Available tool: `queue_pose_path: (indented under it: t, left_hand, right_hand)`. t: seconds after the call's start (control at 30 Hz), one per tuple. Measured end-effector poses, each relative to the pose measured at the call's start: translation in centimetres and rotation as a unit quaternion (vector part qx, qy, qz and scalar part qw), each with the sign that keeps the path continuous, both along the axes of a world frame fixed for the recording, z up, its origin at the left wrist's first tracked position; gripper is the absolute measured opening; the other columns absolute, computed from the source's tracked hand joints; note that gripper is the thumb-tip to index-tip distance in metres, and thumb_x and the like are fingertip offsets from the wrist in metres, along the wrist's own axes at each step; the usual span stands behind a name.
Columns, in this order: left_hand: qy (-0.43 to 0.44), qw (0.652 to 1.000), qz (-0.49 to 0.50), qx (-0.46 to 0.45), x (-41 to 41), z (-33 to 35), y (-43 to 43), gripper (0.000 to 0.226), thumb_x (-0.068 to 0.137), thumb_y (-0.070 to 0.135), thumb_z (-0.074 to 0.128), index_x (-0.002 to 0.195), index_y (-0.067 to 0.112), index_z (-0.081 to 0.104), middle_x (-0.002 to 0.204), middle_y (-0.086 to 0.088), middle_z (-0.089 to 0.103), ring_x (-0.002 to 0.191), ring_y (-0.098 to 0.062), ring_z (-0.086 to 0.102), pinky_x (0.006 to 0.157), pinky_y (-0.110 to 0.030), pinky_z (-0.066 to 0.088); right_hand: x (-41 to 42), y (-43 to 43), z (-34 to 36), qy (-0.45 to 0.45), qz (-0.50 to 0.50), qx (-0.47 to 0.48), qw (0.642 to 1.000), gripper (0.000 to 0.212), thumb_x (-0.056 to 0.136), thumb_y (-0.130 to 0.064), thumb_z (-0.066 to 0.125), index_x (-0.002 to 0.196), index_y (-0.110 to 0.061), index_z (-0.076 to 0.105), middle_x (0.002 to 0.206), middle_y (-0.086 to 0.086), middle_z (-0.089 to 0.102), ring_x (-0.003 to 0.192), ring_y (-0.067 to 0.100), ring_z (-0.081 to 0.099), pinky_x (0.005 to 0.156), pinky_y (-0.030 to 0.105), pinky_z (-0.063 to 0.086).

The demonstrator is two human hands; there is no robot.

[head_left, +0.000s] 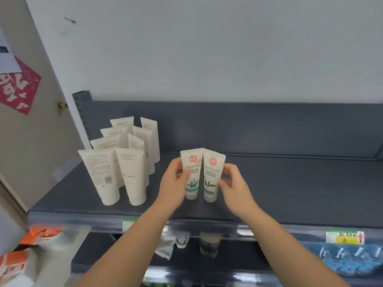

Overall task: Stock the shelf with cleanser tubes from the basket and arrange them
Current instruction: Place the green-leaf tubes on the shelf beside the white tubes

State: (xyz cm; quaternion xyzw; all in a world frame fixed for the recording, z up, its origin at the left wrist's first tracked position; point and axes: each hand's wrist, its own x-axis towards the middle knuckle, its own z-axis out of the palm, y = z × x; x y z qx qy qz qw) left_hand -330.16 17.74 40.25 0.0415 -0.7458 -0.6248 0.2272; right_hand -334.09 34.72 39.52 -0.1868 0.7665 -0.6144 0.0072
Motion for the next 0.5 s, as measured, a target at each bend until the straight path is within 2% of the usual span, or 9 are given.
queue_pose_path:
  t: [0.07, 0.17, 0.27, 0.33, 0.4, 0.5]
  left_hand:
    - [-0.003, 1.000, 0.005, -0.008, -1.4, -0.6, -0.9, 0.027, 0.097, 0.008, 0.053, 0.118, 0.024, 0.056, 0.111, 0.020, 0.063, 0.092, 0.014, 0.060, 0.074, -0.006, 0.048]
    - [-0.007, 1.000, 0.003, -0.011, -3.2, -1.3, -1.3, 0.025, 0.098, 0.014, 0.052, 0.118, 0.028, 0.054, 0.113, 0.019, 0.065, 0.097, 0.008, 0.063, 0.078, -0.016, 0.052]
    - [-0.008, 1.000, 0.006, -0.015, -4.9, -1.8, -1.5, 0.025, 0.100, 0.017, 0.051, 0.119, 0.033, 0.051, 0.112, 0.021, 0.063, 0.100, 0.004, 0.062, 0.076, -0.014, 0.052]
    - [-0.009, 1.000, 0.015, -0.015, -5.8, -2.0, -1.5, 0.026, 0.100, 0.018, 0.049, 0.120, 0.037, 0.049, 0.110, 0.024, 0.062, 0.100, 0.007, 0.061, 0.079, -0.015, 0.051]
    - [-0.013, 1.000, 0.018, -0.014, -6.5, -2.2, -1.2, 0.027, 0.101, 0.019, 0.047, 0.120, 0.039, 0.048, 0.109, 0.026, 0.062, 0.099, 0.010, 0.060, 0.082, -0.016, 0.050]
    - [-0.005, 0.999, 0.026, -0.020, -7.2, -2.6, -0.9, 0.027, 0.101, 0.020, 0.048, 0.120, 0.040, 0.048, 0.111, 0.023, 0.063, 0.098, 0.008, 0.061, 0.083, -0.018, 0.051]
  right_hand:
    - [-1.1, -0.6, -0.1, 0.001, 0.012, 0.005, 1.000, 0.038, 0.095, 0.001, 0.051, 0.114, -0.032, 0.047, 0.117, -0.021, 0.058, 0.106, -0.009, 0.057, 0.097, 0.026, 0.050]
    - [-2.4, -1.5, -0.3, -0.012, 0.051, 0.032, 0.998, 0.045, 0.089, -0.007, 0.064, 0.119, -0.035, 0.043, 0.122, -0.021, 0.055, 0.108, -0.007, 0.058, 0.086, 0.019, 0.051]
    - [-4.1, -3.0, -0.7, 0.000, -0.017, 0.060, 0.998, 0.044, 0.086, -0.011, 0.069, 0.116, -0.030, 0.043, 0.111, -0.015, 0.057, 0.093, -0.002, 0.063, 0.070, 0.014, 0.050]
    - [-5.1, -3.7, -1.5, -0.030, -0.038, 0.083, 0.995, 0.051, 0.085, -0.012, 0.069, 0.125, -0.027, 0.040, 0.106, -0.011, 0.057, 0.079, 0.005, 0.063, 0.062, 0.014, 0.047]
    - [-6.0, -3.8, -2.3, -0.085, -0.027, 0.082, 0.993, 0.060, 0.084, -0.012, 0.071, 0.131, -0.027, 0.038, 0.109, -0.009, 0.058, 0.078, 0.008, 0.063, 0.065, 0.019, 0.050]
    - [-7.5, -3.6, -2.6, -0.186, 0.004, 0.057, 0.981, 0.071, 0.076, -0.016, 0.077, 0.135, -0.023, 0.037, 0.120, -0.002, 0.059, 0.100, 0.015, 0.065, 0.082, 0.035, 0.059]
